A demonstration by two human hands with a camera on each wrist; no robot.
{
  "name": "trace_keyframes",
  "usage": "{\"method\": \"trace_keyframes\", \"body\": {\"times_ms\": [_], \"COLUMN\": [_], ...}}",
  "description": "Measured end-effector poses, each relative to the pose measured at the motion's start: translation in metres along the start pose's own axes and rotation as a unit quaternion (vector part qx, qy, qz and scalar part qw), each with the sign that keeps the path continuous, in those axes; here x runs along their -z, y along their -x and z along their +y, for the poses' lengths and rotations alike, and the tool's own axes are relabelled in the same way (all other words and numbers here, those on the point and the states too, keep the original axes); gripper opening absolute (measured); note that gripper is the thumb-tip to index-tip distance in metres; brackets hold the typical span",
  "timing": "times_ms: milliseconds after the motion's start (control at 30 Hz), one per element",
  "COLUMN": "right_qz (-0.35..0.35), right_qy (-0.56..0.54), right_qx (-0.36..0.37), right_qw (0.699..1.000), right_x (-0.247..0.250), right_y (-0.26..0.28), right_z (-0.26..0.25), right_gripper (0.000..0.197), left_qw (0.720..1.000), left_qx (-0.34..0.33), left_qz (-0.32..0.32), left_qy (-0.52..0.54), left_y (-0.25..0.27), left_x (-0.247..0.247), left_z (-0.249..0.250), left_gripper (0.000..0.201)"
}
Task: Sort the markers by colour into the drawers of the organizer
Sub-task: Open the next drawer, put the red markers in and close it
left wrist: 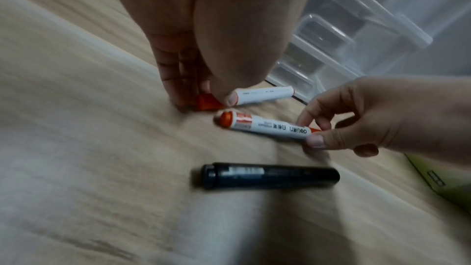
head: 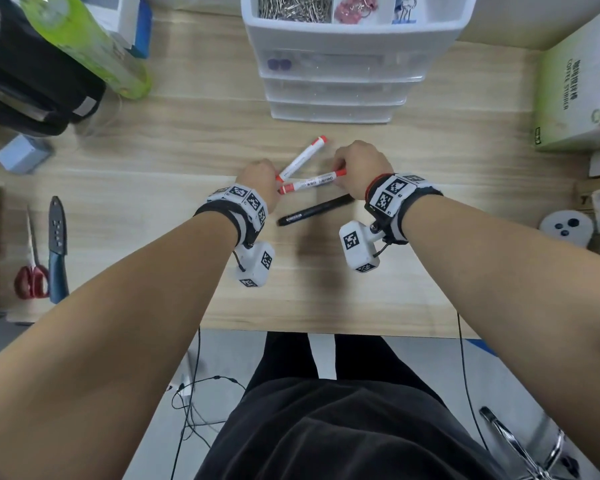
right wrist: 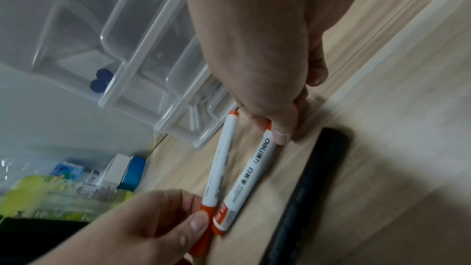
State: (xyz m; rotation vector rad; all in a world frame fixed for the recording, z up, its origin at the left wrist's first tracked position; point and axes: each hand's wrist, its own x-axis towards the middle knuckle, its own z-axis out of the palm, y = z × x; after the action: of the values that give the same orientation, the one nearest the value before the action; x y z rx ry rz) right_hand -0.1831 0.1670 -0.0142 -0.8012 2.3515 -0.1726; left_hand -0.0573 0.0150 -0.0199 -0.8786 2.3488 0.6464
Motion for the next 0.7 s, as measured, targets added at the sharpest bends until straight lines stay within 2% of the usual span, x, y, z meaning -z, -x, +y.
{"method": "trace_keyframes", "body": {"times_ms": [133,200,300,367,433,533,600,700], "right_qz": [-0.001,-0.011,-0.079,-0.121,-0.135,-0.14,-0.162,-0.2], "right_qy": [-0.072,-0.141,-0.295,-0.363,-0.419,-0.457,-0.475,-0.48], "right_qx": [-0.002,-0.013,-0.015,-0.018,-0.036,-0.049,-0.05,-0.038], "right_qw": [0.997,0.99,0.952,0.924,0.897,0.877,0.863,0.853], "right_x": [0.019,0.03,0.04,0.04,0.038,0.036,0.039,0.045], "right_y": [0.003,0.01,0.024,0.03,0.035,0.041,0.045,0.054], "right_z": [0.005,0.003,-0.01,-0.02,-0.029,-0.032,-0.028,-0.025], "right_gripper": [0.017,0.017,0.011,0.009,0.013,0.031,0.039,0.026], "left_qw": [0.994,0.985,0.953,0.922,0.898,0.878,0.877,0.88], "left_qx": [0.04,0.046,0.014,-0.012,-0.026,-0.049,-0.069,-0.078], "left_qz": [0.012,0.005,-0.044,-0.079,-0.097,-0.123,-0.161,-0.186], "left_qy": [0.101,0.167,0.3,0.379,0.429,0.46,0.447,0.43], "left_y": [0.008,0.013,0.025,0.036,0.048,0.059,0.065,0.07], "left_x": [0.014,0.018,0.018,0.018,0.02,0.023,0.029,0.031], "left_z": [-0.003,0.0,0.012,0.024,0.036,0.041,0.041,0.041], "left_gripper": [0.028,0.024,0.014,0.019,0.033,0.04,0.038,0.034]}}
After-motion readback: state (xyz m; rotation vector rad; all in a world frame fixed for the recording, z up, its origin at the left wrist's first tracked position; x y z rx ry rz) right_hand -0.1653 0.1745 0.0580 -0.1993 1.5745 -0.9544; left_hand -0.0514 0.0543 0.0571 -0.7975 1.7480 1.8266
